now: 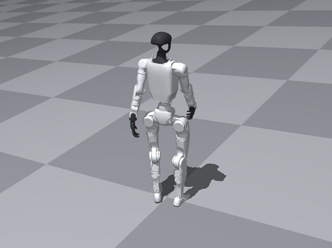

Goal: In place motions

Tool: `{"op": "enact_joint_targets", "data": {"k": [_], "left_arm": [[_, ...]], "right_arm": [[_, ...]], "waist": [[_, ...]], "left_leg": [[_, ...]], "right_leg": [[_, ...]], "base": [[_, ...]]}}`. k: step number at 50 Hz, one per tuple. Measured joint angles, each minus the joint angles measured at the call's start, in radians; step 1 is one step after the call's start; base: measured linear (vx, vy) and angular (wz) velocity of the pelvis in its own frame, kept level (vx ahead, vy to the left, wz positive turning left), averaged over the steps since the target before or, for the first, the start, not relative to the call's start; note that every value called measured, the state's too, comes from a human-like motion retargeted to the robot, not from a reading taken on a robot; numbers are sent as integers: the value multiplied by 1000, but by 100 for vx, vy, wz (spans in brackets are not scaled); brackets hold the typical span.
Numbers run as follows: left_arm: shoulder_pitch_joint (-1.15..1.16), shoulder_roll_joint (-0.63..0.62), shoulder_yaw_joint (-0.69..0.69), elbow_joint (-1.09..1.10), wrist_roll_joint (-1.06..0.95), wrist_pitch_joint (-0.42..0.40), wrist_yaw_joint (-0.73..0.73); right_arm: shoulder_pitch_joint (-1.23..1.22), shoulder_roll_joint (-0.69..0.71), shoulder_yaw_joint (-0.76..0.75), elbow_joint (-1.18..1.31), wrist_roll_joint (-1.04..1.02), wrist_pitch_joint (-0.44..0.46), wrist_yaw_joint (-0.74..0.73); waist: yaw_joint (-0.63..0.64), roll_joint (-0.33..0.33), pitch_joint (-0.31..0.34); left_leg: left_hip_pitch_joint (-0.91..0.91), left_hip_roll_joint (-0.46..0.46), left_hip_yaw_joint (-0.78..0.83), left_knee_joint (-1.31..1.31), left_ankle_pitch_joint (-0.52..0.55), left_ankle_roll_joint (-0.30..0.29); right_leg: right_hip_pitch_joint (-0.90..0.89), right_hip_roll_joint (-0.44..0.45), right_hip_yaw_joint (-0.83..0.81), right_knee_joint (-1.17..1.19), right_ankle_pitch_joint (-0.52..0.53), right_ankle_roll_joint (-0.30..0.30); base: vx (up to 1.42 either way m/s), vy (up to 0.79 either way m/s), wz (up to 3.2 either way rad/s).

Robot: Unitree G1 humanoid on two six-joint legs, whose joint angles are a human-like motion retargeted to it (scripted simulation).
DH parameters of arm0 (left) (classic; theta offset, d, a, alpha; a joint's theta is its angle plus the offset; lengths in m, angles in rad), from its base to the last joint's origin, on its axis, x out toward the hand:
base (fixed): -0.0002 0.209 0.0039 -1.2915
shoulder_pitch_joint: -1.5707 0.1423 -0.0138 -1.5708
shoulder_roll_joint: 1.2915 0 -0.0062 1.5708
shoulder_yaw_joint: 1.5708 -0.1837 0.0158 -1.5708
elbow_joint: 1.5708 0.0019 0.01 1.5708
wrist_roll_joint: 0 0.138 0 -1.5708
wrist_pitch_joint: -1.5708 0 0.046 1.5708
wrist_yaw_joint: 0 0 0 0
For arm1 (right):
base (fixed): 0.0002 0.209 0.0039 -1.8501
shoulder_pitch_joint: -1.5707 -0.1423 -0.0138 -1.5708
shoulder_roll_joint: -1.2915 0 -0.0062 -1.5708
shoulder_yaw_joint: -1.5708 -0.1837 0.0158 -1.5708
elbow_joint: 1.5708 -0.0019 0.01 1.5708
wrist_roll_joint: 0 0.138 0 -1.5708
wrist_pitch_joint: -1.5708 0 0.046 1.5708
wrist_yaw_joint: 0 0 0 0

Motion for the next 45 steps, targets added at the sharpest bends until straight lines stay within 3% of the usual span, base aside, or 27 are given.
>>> {"op": "enact_joint_targets", "data": {"k": [12,24,27,32,39,45], "left_arm": [[-125,30,-44,-58,-35,-6,22],[-300,49,-148,-43,-99,-30,55],[-347,49,-173,-53,-140,-34,37],[-468,41,-177,-109,-233,-58,49],[-641,65,-96,-164,-330,-79,57],[-678,59,-128,-213,-342,-94,40]], "right_arm": [[87,-59,-38,15,-10,-3,13],[302,-152,-135,50,-104,-8,-21],[376,-178,-180,58,-118,-5,-20],[441,-227,-236,85,-154,3,-39],[447,-281,-262,166,-160,27,-74],[487,-306,-299,189,-146,34,-91]], "waist": [[30,-40,14],[44,-52,32],[59,-45,41],[21,-16,90],[-144,-1,172],[-145,-2,161]], "left_leg": [[6,-33,23,-41,15,50],[26,-68,24,-66,37,95],[29,-60,33,-73,45,101],[17,-19,35,-83,69,116],[-20,18,-16,-72,102,150],[-39,26,-14,-59,107,152]], "right_leg": [[-29,-29,16,13,41,23],[-59,-64,43,141,18,65],[-102,-66,44,243,70,67],[-304,-89,24,614,317,105],[-582,-135,-17,1131,193,43],[-615,-124,-19,1113,191,37]], "base": [[4,14,-18],[6,12,-12],[5,13,-27],[-11,8,7],[-15,7,38],[3,-4,-4]]}}
